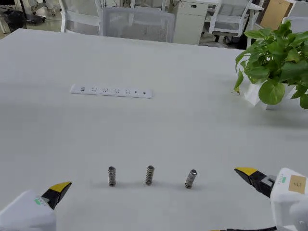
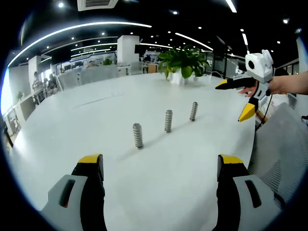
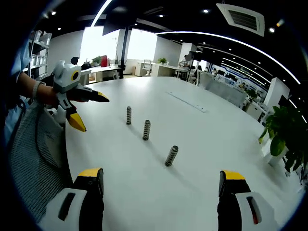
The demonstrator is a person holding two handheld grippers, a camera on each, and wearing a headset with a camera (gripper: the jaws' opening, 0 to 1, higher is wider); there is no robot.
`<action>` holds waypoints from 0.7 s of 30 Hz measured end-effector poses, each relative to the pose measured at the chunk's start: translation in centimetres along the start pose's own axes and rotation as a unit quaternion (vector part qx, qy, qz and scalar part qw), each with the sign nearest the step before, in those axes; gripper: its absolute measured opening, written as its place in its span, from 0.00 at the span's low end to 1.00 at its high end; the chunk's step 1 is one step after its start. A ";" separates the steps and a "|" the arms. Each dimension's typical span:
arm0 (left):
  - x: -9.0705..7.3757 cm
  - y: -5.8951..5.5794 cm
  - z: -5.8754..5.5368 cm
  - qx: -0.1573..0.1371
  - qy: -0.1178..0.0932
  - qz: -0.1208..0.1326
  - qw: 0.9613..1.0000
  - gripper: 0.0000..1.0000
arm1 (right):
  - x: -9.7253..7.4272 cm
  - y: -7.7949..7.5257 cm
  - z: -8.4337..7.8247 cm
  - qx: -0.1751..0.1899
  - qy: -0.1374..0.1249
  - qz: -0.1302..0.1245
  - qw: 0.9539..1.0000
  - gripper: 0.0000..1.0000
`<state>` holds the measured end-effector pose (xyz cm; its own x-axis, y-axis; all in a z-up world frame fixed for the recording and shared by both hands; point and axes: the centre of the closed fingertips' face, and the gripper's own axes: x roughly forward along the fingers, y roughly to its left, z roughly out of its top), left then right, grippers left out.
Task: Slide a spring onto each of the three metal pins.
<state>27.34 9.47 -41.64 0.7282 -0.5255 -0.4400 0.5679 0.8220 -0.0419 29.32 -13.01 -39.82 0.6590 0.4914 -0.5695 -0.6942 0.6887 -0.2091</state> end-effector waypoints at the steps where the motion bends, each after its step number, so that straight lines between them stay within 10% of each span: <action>1: 0.0 0.0 0.1 0.003 -0.002 0.001 1.000 0.97 | -0.2 0.0 0.1 0.018 -0.012 -0.010 1.000 1.00; 21: -0.1 0.0 -0.3 0.009 0.003 0.009 1.000 0.97 | -1.0 0.5 -0.2 0.070 -0.063 -0.053 0.994 1.00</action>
<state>27.20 9.60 -41.90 0.7356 -0.5095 -0.4464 0.5622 0.8268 -0.0174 28.19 -13.26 -39.52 0.7629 0.4691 -0.4449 -0.5779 0.8033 -0.1440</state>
